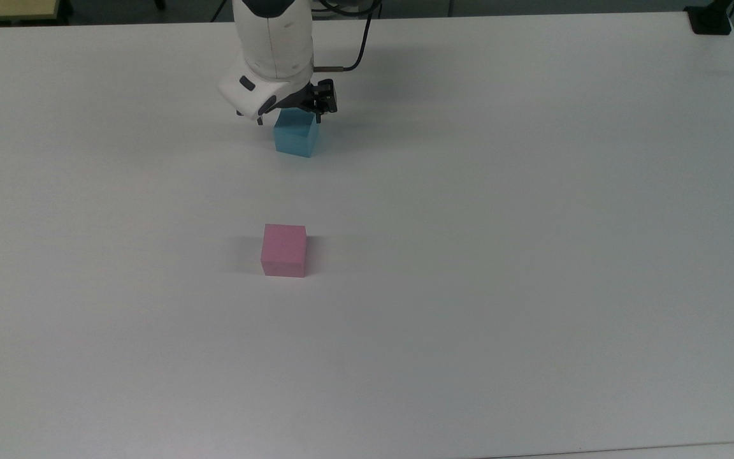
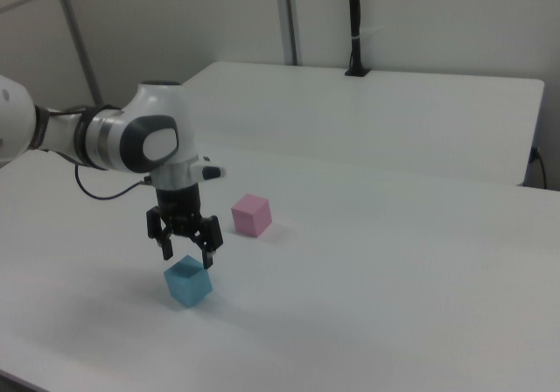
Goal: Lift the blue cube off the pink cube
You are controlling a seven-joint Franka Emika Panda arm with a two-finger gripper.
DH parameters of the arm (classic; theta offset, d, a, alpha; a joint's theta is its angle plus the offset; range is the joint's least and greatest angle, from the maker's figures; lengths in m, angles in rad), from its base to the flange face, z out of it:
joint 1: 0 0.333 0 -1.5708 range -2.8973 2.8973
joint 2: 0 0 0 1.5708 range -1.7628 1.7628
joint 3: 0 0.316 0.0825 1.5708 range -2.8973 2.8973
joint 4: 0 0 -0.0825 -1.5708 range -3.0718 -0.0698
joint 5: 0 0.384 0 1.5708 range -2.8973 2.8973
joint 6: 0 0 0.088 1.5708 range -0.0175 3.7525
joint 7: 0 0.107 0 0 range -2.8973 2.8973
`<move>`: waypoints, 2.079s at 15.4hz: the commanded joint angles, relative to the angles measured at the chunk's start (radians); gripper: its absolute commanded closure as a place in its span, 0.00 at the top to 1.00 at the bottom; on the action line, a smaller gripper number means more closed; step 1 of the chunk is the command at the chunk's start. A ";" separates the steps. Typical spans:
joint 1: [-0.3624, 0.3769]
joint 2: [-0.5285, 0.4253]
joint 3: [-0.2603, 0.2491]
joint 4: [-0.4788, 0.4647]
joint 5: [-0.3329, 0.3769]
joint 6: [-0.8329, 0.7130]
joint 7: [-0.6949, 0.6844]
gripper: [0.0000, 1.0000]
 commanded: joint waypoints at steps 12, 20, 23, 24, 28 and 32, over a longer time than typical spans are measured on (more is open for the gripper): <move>0.019 -0.096 -0.002 0.424 -0.007 -0.346 0.193 1.00; 0.012 -0.092 -0.015 0.424 -0.010 -0.335 0.108 1.00; 0.009 -0.090 -0.013 0.424 -0.005 -0.335 0.110 1.00; 0.009 -0.089 -0.013 0.424 -0.004 -0.335 0.110 1.00; 0.012 -0.087 -0.013 0.424 -0.004 -0.335 0.110 1.00; 0.011 -0.087 -0.013 0.424 -0.004 -0.335 0.108 1.00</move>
